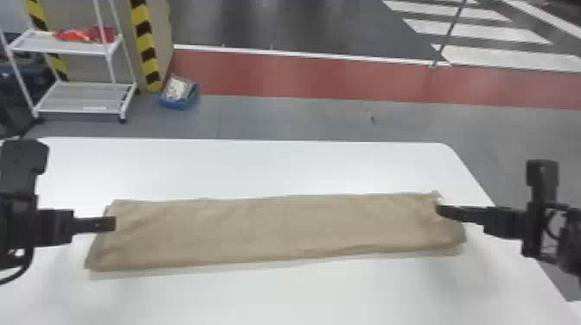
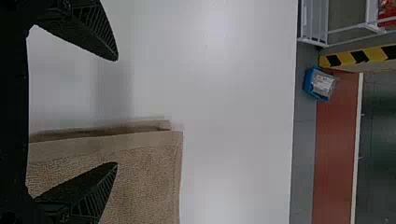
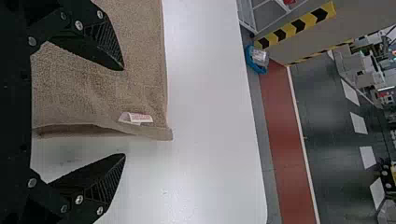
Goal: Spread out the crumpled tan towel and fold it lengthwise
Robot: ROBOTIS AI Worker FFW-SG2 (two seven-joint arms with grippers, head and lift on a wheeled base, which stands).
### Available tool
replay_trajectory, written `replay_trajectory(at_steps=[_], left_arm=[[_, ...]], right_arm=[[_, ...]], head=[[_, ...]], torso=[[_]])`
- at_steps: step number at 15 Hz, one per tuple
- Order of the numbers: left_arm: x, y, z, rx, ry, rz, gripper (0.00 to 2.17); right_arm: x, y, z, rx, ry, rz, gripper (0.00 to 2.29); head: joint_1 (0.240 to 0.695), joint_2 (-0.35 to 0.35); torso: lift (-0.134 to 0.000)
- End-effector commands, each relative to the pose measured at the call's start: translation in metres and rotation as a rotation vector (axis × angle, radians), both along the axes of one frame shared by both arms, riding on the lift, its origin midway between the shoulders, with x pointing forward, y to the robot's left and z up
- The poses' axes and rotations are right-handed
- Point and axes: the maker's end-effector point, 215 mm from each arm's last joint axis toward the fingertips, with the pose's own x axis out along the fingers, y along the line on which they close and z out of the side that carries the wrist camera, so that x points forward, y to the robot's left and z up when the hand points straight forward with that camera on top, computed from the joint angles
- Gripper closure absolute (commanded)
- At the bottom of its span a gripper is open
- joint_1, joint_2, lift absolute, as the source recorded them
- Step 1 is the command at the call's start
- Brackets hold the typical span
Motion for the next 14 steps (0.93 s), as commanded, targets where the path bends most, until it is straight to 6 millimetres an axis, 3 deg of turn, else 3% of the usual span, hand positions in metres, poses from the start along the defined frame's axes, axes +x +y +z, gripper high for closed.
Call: replay_trajectory(at_steps=[1, 14], left_arm=[[-0.0009, 0.0034, -0.0016, 0.017, 0.003, 0.003, 0.09], [-0.0027, 0.0000, -0.0060, 0.033, 0.011, -0.005, 0.09]], right_arm=[[-0.0002, 0.0019, 0.0015, 0.012, -0.007, 0.006, 0.26], [-0.0001, -0.0054, 0.0090, 0.010, -0.072, 0.001, 0.26]], head=[[0.695, -0.160], [0.695, -0.165]], torso=[[-0.124], [-0.124]])
